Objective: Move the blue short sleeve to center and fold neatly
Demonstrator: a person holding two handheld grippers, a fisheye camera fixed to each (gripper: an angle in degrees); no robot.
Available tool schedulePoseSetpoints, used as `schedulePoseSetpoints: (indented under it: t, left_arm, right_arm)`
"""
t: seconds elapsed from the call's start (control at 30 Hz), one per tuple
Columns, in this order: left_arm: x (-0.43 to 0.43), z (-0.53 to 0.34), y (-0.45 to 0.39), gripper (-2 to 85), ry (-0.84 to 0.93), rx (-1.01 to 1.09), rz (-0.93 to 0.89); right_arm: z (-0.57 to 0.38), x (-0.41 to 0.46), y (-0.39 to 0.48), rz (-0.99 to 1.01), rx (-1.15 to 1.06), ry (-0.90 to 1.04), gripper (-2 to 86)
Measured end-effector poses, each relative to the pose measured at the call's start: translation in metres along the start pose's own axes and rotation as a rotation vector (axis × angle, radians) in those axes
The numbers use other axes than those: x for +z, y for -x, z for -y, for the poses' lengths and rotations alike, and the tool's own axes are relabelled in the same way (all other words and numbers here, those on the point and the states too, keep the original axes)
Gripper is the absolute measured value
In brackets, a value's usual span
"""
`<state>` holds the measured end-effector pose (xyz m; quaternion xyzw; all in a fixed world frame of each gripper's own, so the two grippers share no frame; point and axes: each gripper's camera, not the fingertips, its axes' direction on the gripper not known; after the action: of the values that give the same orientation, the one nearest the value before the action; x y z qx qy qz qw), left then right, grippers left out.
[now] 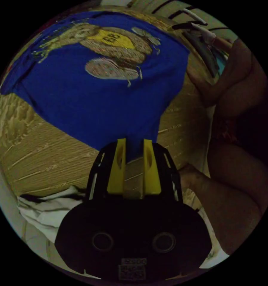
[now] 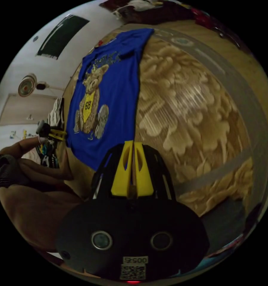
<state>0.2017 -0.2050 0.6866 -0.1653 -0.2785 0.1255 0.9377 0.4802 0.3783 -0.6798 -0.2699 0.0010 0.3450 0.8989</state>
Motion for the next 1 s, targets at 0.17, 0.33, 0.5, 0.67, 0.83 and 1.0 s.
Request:
schedulePoseSetpoints:
  t: [0.17,0.33,0.5,0.67,0.83,1.0]
  left_arm:
    - [0.026,-0.018,-0.026,4.1,0.146,0.146,0.036]
    - [0.034,-0.038,-0.034,6.7,0.181,0.128,0.117]
    - [0.052,-0.036,-0.030,12.1,0.165,0.105,0.202]
    - [0.068,-0.033,-0.027,12.1,0.156,0.093,0.238]
    - [0.071,-0.043,-0.026,10.2,0.136,0.048,0.285]
    - [0.073,-0.046,-0.030,4.1,0.197,0.093,0.419]
  right_arm:
    - [-0.037,0.015,-0.017,0.046,0.098,-0.020,-0.1]
    - [-0.060,0.030,-0.024,0.006,0.133,-0.024,2.2]
    - [-0.073,0.051,-0.021,-0.122,0.079,0.046,4.9]
    - [-0.086,0.060,-0.020,-0.196,0.042,0.074,5.5]
    - [-0.092,0.065,-0.025,-0.188,0.003,0.084,4.1]
    - [-0.094,0.069,-0.028,-0.199,-0.044,0.125,-0.7]
